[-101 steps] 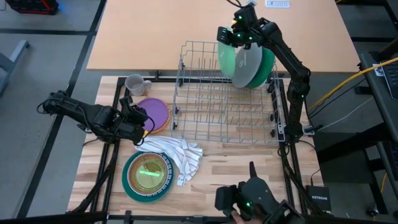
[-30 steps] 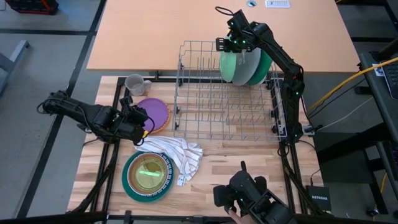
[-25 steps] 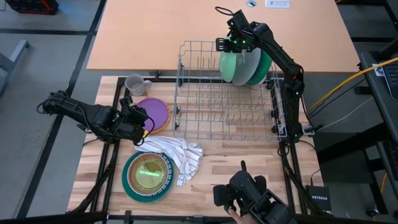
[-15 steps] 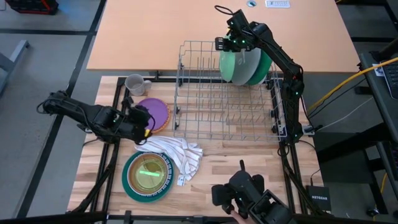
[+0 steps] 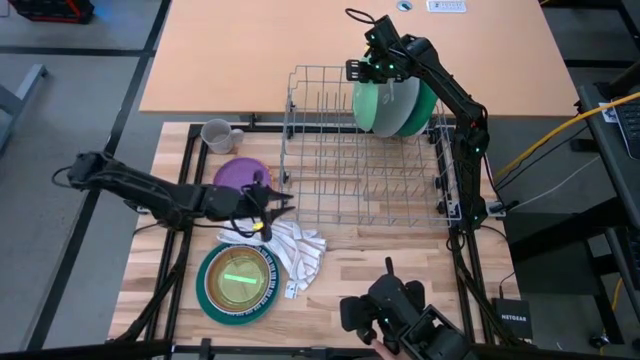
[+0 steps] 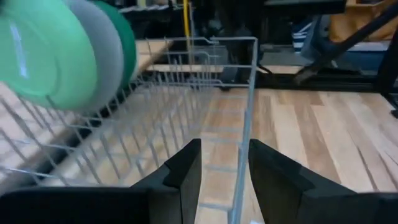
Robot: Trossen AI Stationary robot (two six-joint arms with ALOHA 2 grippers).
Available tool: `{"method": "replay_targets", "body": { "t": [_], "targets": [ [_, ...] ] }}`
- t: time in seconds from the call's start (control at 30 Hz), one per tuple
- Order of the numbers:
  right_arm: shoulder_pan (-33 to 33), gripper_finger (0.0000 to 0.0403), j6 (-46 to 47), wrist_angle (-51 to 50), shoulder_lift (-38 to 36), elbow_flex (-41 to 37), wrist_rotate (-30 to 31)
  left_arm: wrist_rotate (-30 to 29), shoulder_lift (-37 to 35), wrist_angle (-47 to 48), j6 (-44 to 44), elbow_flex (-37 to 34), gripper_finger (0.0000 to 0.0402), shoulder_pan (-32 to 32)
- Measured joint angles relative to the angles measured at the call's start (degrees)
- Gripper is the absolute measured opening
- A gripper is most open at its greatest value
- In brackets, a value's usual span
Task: Sort dishes
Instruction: Put the light green plate into the dish rack
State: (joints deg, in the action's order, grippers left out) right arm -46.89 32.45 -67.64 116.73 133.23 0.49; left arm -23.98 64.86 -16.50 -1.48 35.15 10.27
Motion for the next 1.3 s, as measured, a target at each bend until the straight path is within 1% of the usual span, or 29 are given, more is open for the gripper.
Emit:
{"method": "replay_targets", "body": {
  "t": [0.13,0.3,0.57,0.77,1.3],
  "targets": [
    [0.0,0.0109,0.0,0.0,0.0,0.0,0.0,2.7,1.0,-2.0,-2.3,-3.5,0.0123,-1.8],
    [0.0,0.0109,0.0,0.0,0.0,0.0,0.0,3.3,1.5,-2.3,-4.9,-5.2,0.0123,-2.5],
    [0.0,0.0109,0.1,0.1,0.0,0.0,0.0,3.2,1.5,-0.1,-7.5,-5.4,0.0123,-2.3],
    [0.0,0.0109,0.1,0.1,0.0,0.0,-0.1,3.3,1.4,2.1,-7.2,-5.4,0.0123,-2.3],
    [0.0,0.0109,0.3,0.2,0.0,0.0,-0.1,3.3,1.4,2.5,-7.5,-5.4,0.0123,-2.3]
  ]
}}
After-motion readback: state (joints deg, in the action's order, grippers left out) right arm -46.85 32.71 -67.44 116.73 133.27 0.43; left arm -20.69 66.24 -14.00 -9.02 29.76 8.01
